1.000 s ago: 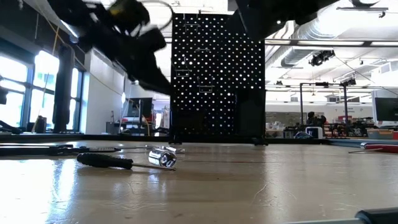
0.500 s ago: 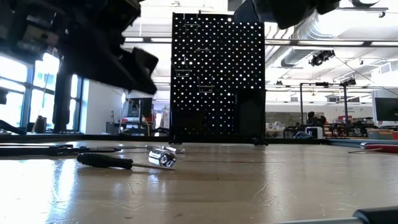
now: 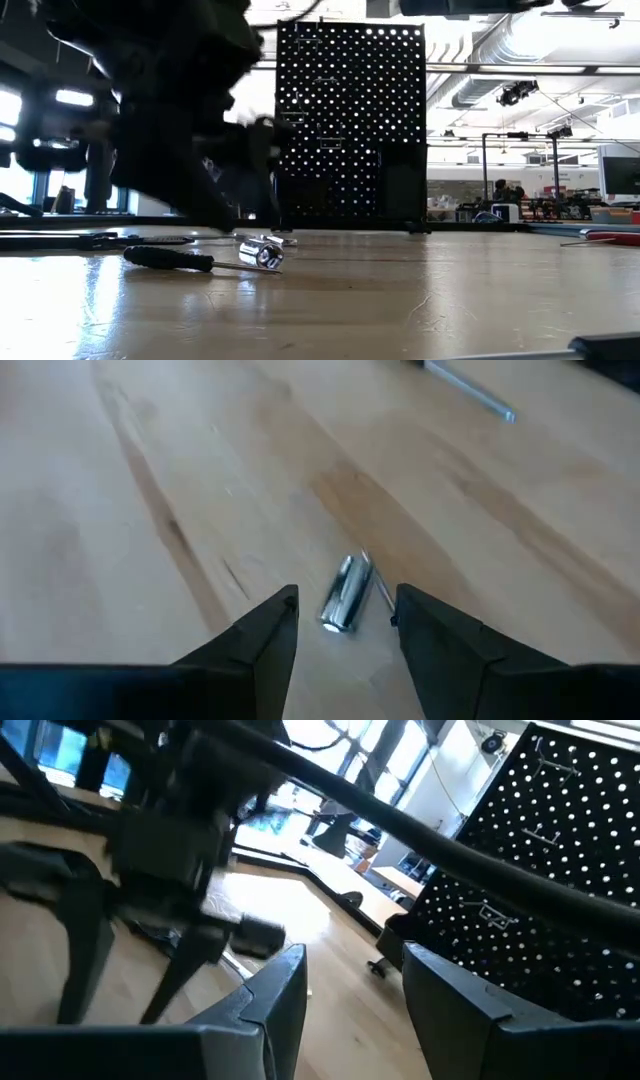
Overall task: Hang tools onto peg board
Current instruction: Put the socket into the left bin on the pegboard
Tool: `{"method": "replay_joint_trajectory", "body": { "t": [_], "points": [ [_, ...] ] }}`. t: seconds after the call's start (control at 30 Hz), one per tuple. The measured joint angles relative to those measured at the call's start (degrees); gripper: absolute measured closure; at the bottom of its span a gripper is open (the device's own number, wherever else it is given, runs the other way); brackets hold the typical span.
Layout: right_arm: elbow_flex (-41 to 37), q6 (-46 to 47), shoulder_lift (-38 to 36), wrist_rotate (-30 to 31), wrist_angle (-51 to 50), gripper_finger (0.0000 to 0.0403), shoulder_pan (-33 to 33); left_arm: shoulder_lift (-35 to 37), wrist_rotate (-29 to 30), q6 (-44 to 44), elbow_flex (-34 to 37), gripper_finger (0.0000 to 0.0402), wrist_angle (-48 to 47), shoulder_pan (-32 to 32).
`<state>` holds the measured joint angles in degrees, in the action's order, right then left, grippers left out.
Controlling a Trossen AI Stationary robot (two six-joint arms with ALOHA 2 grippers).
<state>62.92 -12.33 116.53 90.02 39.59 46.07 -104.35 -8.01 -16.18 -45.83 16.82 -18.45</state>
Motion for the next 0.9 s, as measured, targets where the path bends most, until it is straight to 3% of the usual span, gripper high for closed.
{"method": "replay_joint_trajectory", "body": {
  "t": [0.33,0.67,0.9],
  "points": [
    [-0.04,4.45,0.02,-0.15,-4.73,0.0245,0.41,-1.84,-0.61,0.46,-1.37,0.0244,-1.26,1.42],
    [-0.04,7.31,0.02,-0.20,-7.69,0.0245,0.33,-1.86,-5.40,-0.72,-1.32,0.0300,-1.36,3.13],
    [-0.04,11.11,0.00,-0.22,-10.65,0.0245,0.33,-1.86,-1.73,-0.15,-1.30,0.0298,2.89,2.44]
  ]
}}
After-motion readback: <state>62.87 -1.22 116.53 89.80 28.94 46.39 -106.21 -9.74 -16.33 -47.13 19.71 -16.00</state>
